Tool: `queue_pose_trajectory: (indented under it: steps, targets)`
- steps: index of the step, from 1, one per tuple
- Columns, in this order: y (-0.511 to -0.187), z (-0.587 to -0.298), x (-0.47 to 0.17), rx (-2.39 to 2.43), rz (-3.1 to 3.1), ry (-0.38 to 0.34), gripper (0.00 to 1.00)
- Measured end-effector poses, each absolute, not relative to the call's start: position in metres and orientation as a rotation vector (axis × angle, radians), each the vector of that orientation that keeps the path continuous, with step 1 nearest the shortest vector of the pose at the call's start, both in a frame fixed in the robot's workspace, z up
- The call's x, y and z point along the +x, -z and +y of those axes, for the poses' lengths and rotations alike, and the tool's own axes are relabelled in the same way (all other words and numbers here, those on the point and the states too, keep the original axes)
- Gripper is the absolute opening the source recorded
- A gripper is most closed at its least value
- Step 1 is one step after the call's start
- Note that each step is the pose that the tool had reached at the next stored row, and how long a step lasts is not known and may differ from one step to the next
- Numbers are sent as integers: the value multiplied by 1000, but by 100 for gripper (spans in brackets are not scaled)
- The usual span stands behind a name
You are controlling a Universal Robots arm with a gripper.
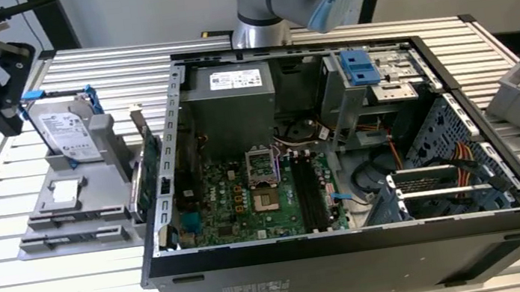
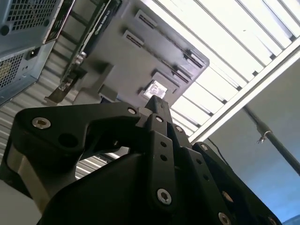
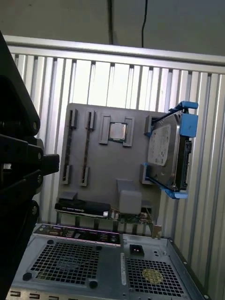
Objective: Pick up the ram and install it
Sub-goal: 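Reach for the ram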
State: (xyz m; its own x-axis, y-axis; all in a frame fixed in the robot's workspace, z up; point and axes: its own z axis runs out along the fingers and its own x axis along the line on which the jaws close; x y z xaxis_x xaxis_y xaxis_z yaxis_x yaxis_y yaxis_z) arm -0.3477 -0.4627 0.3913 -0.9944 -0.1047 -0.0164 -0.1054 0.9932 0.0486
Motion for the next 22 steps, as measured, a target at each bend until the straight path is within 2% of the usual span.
queue_pose_trajectory:
  steps: [22]
  targets:
    - [-391,-463,-348,-626,3071,-80,0]
